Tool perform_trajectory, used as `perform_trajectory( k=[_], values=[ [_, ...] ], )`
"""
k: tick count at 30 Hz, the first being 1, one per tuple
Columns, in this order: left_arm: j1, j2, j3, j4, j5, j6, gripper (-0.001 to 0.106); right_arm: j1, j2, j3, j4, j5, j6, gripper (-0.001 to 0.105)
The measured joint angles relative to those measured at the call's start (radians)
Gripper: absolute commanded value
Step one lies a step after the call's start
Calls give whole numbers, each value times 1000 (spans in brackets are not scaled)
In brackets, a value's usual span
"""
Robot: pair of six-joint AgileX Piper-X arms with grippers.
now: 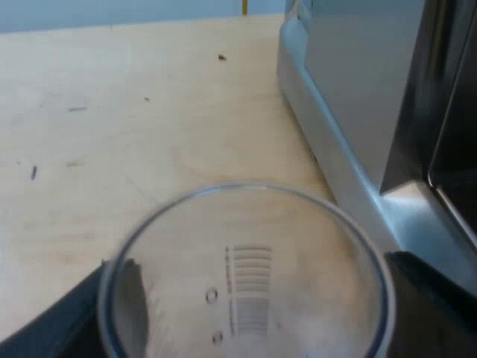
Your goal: Pour the beans into the coffee machine
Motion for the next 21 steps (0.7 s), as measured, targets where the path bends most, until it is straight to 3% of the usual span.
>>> perform_trajectory(
  k=[10,16,21],
  values=[
    [0,-25,0,147,8,0,69,0,0,0,0,0,0,79],
    [0,-176,0,336,8,0,69,0,0,0,0,0,0,79],
    [0,-344,0,575,16,0,69,0,0,0,0,0,15,79]
  ],
)
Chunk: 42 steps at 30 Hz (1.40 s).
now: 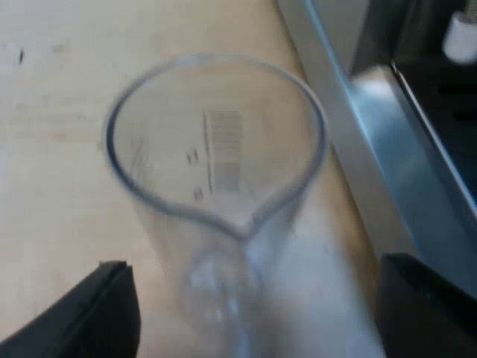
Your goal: Pour the beans into the coffee machine
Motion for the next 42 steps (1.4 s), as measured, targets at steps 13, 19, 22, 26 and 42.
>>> perform_trajectory(
  k=[13,19,22,26,42],
  values=[
    [0,-441,0,467,26,0,69,0,-126,0,74,49,45,79],
    [0,-595,0,609,33,0,69,0,-216,0,219,108,71,79],
    [0,-682,0,714,33,0,69,0,-297,0,324,127,147,79],
    [0,-795,-6,829,37,0,69,0,-384,0,412,165,175,79],
    [0,-884,-249,1021,44,0,69,0,-440,-116,558,286,202,79]
  ],
)
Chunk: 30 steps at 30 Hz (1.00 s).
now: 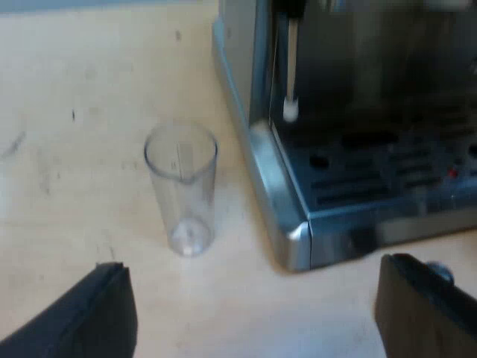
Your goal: Pour the beans into the coffee machine
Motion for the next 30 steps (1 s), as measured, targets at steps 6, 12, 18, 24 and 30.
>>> perform_trajectory(
  k=[6,12,18,24,30],
  values=[
    [0,-1,-47,0,0,0,69,-21,86,-61,4,12,0,79],
    [0,-1,-65,0,0,0,69,-174,140,-80,7,-26,0,79],
    [0,-1,-74,0,0,22,69,-444,136,-82,7,-95,-14,79],
    [0,-1,-74,0,0,62,69,-628,68,-82,9,-153,-40,79],
    [0,-3,-77,9,0,62,69,-674,-37,-82,9,-173,-153,79]
  ],
)
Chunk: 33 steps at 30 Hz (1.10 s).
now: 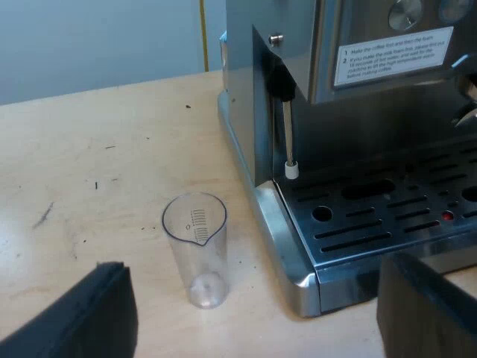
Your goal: Pour the beans into the coffee machine
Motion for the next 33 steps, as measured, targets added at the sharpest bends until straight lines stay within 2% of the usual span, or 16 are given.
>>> perform_trajectory(
  k=[7,12,16,18,20,23,27,33],
  values=[
    [0,-58,-41,98,0,1,69,0,-124,0,2,-5,-13,79],
    [0,-182,-44,171,0,1,69,0,-214,-2,62,-5,-14,79],
    [0,-275,-44,178,0,1,69,0,-261,-2,143,-5,-16,79],
    [0,-330,-46,178,0,1,69,0,-291,-2,209,-37,-48,75],
    [0,-351,-50,178,0,1,69,0,-324,-2,279,-100,-103,65],
    [3,-350,-82,260,-6,4,69,0,-364,-2,340,-130,-117,55],
    [3,-353,-110,281,-10,7,69,0,-415,-2,414,-121,-117,54],
    [3,-354,-115,314,-10,8,69,0,-479,-2,488,-43,-120,54]
  ],
)
